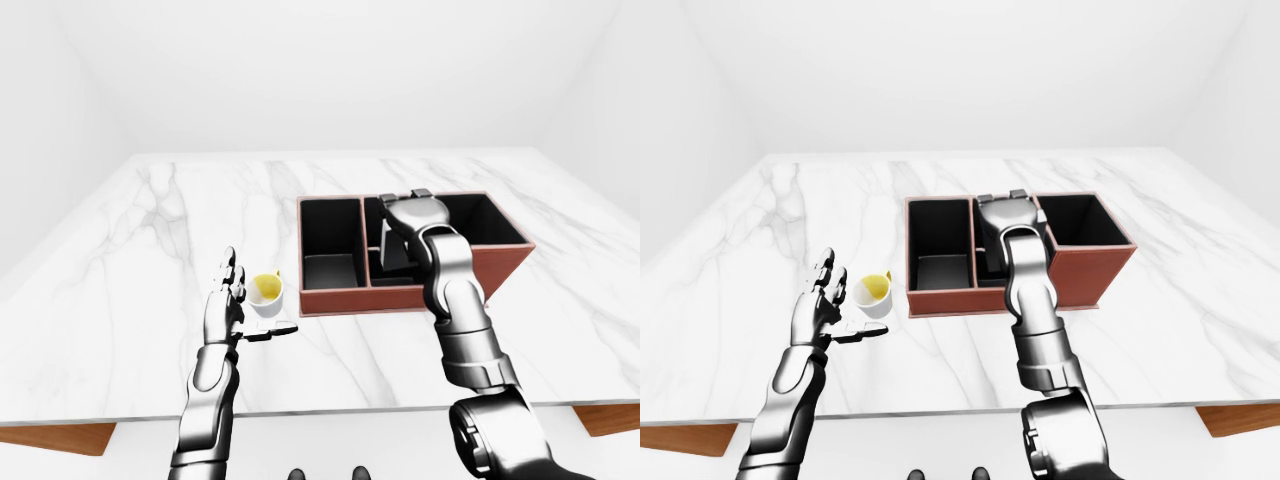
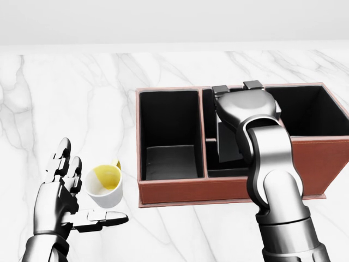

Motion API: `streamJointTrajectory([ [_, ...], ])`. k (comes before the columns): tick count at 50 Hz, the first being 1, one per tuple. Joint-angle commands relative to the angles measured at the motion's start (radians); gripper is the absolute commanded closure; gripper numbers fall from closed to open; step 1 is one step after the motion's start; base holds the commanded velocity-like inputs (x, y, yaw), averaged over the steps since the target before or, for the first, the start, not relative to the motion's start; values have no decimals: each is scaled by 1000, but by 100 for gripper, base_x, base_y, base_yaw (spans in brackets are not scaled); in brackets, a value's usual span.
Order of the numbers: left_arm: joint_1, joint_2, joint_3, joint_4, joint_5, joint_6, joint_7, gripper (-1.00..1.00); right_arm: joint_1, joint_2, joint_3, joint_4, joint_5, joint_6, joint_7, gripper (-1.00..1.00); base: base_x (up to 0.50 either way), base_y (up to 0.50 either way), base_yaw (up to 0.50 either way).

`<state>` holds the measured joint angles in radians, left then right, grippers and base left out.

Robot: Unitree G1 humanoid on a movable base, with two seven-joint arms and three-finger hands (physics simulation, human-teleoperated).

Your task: Pick up the book and place it in the caddy.

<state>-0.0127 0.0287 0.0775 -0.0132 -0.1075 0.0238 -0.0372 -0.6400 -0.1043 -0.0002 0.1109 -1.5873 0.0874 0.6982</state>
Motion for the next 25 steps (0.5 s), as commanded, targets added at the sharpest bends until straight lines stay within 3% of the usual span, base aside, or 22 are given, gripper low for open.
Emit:
streamJointTrajectory([
  [1,6,-1,-1,-14,0,8,0,-100,-3,1,6,5,-26,0,0,100,0,0,0],
  [17,4,-1,1,-18,0,12,0,-100,-38,-21,6,105,1,0,0,100,0,0,0],
  [25,-2,1,4,-5,-1,3,0,-100,-88,-40,7,159,-1,0,0,100,0,0,0],
])
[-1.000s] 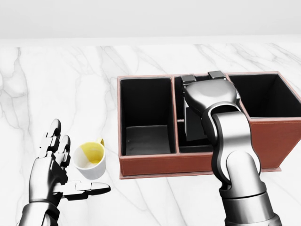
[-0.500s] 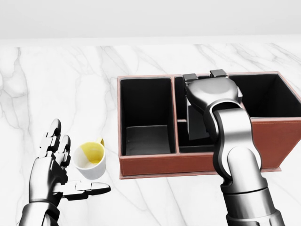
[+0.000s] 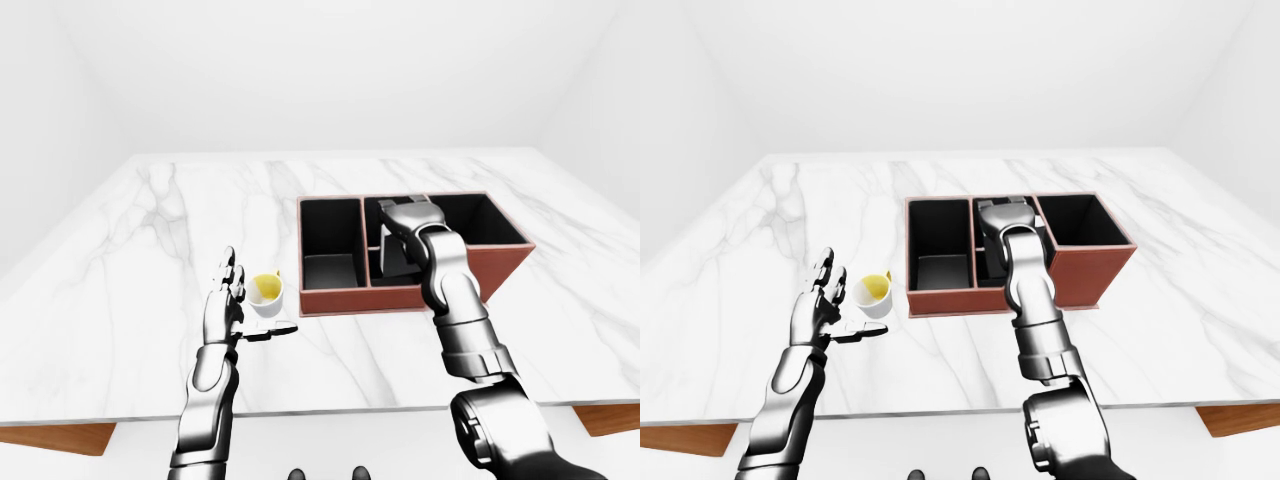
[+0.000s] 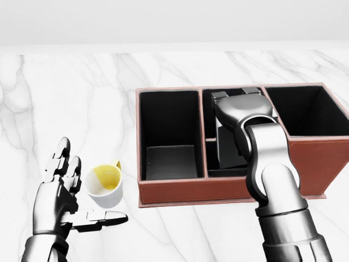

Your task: Pick up the book and place it in the caddy.

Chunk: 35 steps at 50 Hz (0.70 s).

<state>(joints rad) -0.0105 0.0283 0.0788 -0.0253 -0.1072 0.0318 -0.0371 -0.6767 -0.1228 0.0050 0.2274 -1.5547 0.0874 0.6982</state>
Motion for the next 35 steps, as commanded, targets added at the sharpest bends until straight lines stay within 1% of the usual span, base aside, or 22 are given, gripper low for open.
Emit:
streamJointTrajectory([
  [1,-5,1,3,10,-1,-6,0,-100,-54,-23,1,44,-35,0,0,100,0,0,0],
  [6,-10,2,2,22,-1,-14,0,-100,-74,-35,-2,60,-47,0,0,100,0,0,0],
  [10,-10,2,2,23,-1,-14,0,-100,-75,-35,-3,61,-48,0,0,100,0,0,0],
  [13,-6,1,0,15,0,-11,1,-100,-120,-38,-8,107,-37,0,0,100,0,0,0],
  [20,-1,1,1,9,-2,-10,1,-100,-120,-32,3,123,-26,0,0,100,0,0,0],
  [35,-3,1,1,19,-1,-17,-2,-100,-134,-24,10,160,-14,0,0,100,0,0,0],
])
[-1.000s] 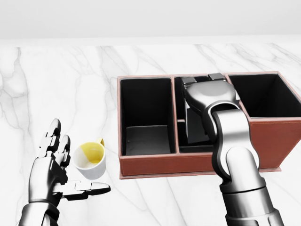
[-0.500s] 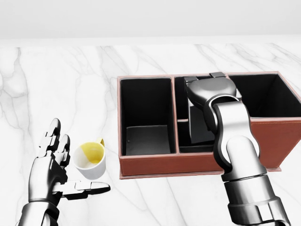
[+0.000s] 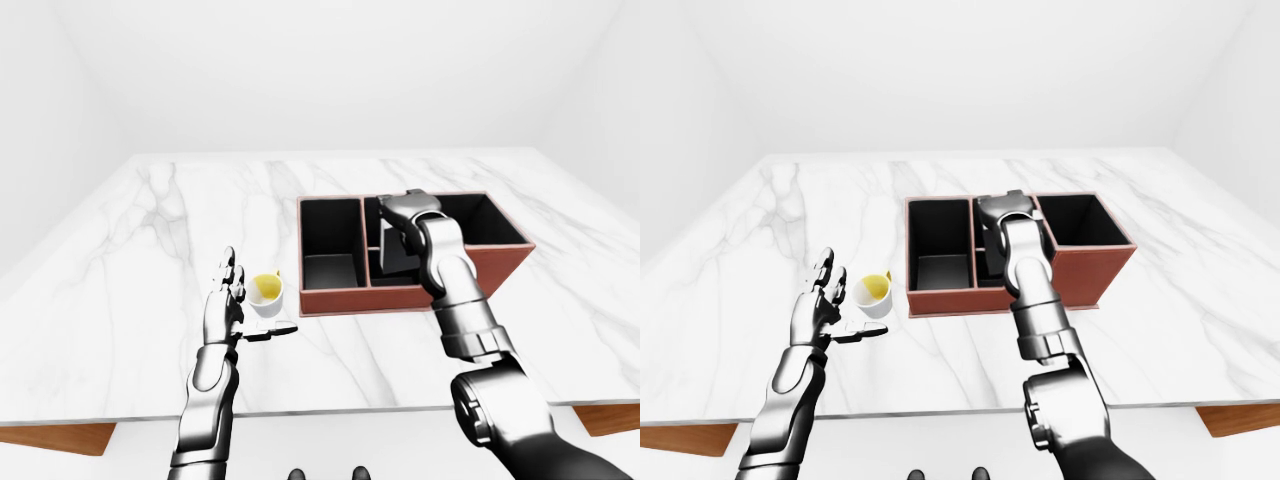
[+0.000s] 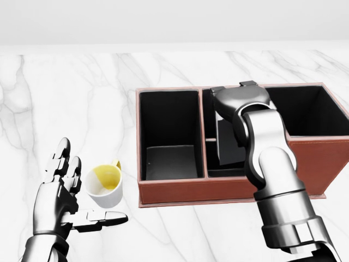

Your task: Pick up the book and place it in the caddy.

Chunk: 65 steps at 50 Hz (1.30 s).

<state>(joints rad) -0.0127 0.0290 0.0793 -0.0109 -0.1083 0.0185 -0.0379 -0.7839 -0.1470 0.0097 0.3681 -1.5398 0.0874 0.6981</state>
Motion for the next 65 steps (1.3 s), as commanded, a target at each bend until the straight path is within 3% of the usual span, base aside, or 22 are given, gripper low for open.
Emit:
streamJointTrajectory([
  [1,-1,0,0,4,0,-4,-1,-100,-27,0,6,19,-28,0,0,100,0,0,0],
  [31,-22,3,3,42,-4,-23,1,-100,-47,-12,13,55,-1,0,0,100,0,0,0],
  [48,-4,1,0,4,-2,-3,3,-100,-44,-10,6,62,2,0,0,100,0,0,0],
  [65,0,-1,0,-3,-1,0,3,-100,-44,-12,7,69,11,0,0,100,0,0,0],
])
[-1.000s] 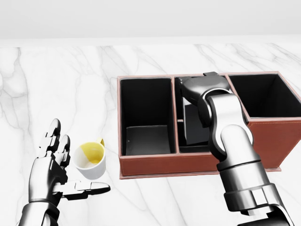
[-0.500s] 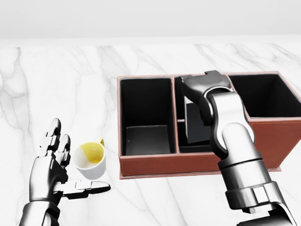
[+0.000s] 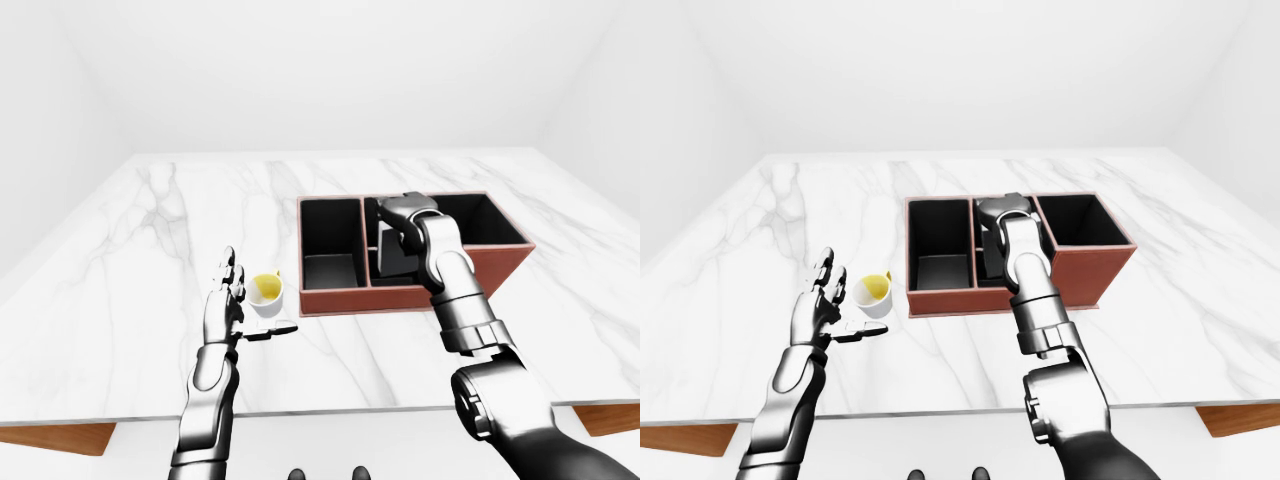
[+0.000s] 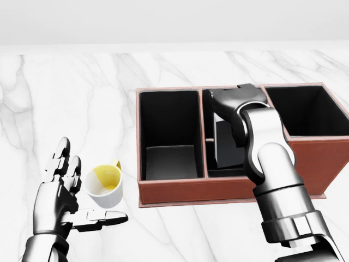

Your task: Pick up the book and place it in the caddy.

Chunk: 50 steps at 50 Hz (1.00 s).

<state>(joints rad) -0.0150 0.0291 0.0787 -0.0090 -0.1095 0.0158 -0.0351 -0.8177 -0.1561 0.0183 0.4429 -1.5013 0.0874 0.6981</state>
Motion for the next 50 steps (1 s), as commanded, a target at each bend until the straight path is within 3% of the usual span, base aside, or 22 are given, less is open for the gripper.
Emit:
streamJointTrajectory([
  [1,1,-1,0,-3,0,1,0,-100,-17,-2,-3,4,-22,0,0,100,0,0,0],
  [15,-7,1,3,13,-2,-6,0,-100,-44,-16,-2,43,11,0,0,100,0,0,0],
  [18,-16,2,4,40,-1,-24,-2,-100,-52,-19,-4,53,21,0,0,100,0,0,0],
  [26,-21,4,6,63,-4,-43,-4,-100,-63,-17,2,67,36,0,0,100,0,0,0],
  [50,-18,4,6,63,-8,-46,-5,-100,-76,-22,3,94,53,0,0,100,0,0,0],
])
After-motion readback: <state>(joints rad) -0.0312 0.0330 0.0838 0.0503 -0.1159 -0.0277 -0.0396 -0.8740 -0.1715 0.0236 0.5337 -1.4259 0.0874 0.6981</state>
